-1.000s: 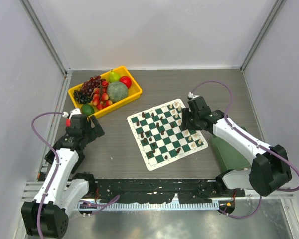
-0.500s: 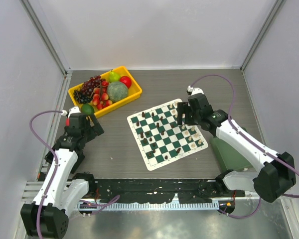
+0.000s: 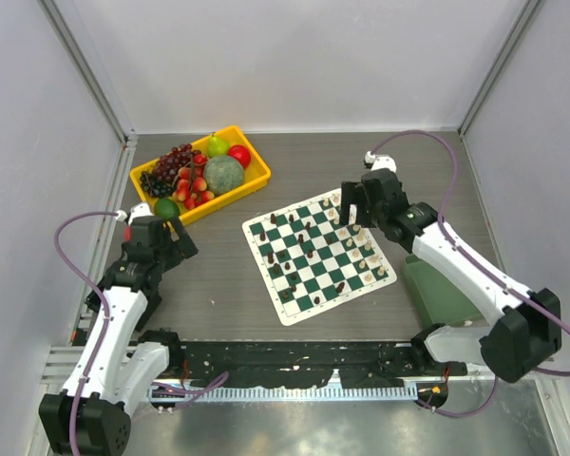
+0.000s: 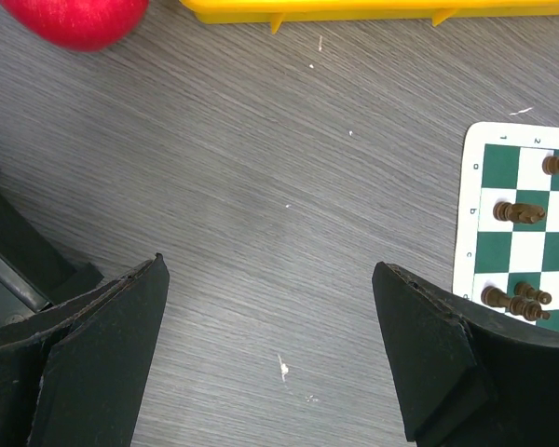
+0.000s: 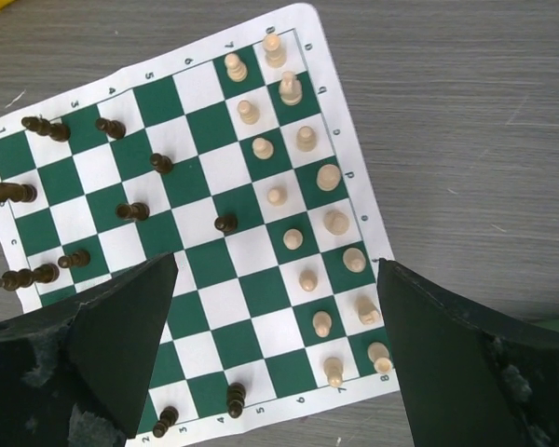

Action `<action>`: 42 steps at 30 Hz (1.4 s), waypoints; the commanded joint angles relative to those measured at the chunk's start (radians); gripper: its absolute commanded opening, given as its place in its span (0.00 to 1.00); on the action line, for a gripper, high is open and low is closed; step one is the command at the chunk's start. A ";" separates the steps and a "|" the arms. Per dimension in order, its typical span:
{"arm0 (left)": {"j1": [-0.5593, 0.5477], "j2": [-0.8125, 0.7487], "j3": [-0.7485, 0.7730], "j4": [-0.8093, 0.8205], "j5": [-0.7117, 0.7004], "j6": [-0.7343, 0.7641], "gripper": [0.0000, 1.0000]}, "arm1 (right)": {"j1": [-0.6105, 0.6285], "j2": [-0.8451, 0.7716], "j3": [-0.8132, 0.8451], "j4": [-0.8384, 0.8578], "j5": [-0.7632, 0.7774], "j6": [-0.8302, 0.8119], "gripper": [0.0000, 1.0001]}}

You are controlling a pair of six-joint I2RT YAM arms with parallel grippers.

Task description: Set up the chess pieces on the board

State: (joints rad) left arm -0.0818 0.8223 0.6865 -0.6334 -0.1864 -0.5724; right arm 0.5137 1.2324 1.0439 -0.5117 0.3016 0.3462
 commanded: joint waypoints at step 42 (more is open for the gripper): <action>0.004 -0.038 0.001 0.000 -0.085 0.062 0.99 | 0.210 0.394 0.269 -0.067 -0.203 -0.010 0.82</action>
State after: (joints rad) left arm -0.0818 0.8001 0.6861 -0.6415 -0.2470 -0.5289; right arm 0.7181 1.6302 1.2716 -0.5766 0.0879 0.3424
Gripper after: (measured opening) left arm 0.991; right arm 0.821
